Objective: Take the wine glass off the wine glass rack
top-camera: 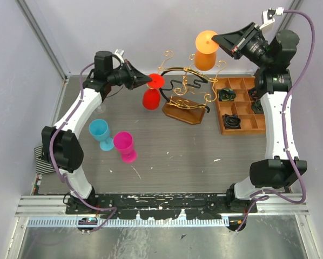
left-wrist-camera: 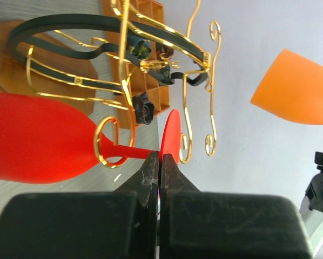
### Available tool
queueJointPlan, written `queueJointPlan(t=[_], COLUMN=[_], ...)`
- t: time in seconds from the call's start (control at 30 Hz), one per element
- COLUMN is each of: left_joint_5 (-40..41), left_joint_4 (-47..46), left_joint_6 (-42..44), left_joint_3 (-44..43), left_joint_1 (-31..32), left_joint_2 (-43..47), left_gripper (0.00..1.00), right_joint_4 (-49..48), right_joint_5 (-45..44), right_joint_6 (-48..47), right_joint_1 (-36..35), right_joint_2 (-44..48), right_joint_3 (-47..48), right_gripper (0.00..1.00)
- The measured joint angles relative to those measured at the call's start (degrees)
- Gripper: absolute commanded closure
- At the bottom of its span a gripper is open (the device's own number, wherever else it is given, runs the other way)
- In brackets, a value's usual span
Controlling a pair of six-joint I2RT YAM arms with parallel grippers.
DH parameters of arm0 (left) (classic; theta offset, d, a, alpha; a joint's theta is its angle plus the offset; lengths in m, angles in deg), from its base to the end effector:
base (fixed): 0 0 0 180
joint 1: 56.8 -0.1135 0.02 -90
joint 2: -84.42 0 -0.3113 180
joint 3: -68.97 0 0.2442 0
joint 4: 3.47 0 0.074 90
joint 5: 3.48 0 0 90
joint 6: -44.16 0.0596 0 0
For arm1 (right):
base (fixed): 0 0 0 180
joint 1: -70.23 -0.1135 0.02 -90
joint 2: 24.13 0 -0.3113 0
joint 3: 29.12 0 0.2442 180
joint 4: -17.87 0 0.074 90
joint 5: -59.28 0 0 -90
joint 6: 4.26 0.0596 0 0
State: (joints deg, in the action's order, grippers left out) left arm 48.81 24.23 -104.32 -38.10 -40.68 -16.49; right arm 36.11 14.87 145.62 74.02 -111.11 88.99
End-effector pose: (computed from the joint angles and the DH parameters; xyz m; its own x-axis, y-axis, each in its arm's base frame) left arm 0.4072 -0.1556 0.4009 -0.8376 -0.4599 -0.2948 0.0999 0.4016 -0.9103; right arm 0.3275 0.0210 0.5764 -0.4493 0.6364 -0.6270 -0.5180 0.3862 0.7632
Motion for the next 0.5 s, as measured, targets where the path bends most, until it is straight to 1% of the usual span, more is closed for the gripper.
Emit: queueJointPlan(t=[0.2,0.3,0.43,0.5], left_joint_5=[-1.95,-2.23,-0.68,1.66], left_joint_4=[-2.29,-2.80,-1.18,1.42], left_joint_6=[-2.47,-3.32,-1.60,1.22], left_joint_3=[-5.55,-6.73,-8.72,-10.43], left_joint_1=[0.92,0.55,-0.57,-1.49], left_joint_2=[-5.64,-8.02,-9.53,-9.49], left_gripper=[1.00,1.00,1.00,1.00], right_joint_4=[-0.22,-0.42,-0.87,-0.96], right_joint_5=[0.22,0.24,0.61,0.98], right_joint_6=[0.13,0.28,0.35,0.37], right_joint_1=[0.44,0.66,0.96,1.16], right_joint_2=[0.00,0.00,0.00,0.00], right_joint_3=[-0.02,-0.02,-0.02,-0.02], right_gripper=[0.99,0.99,0.99,0.99])
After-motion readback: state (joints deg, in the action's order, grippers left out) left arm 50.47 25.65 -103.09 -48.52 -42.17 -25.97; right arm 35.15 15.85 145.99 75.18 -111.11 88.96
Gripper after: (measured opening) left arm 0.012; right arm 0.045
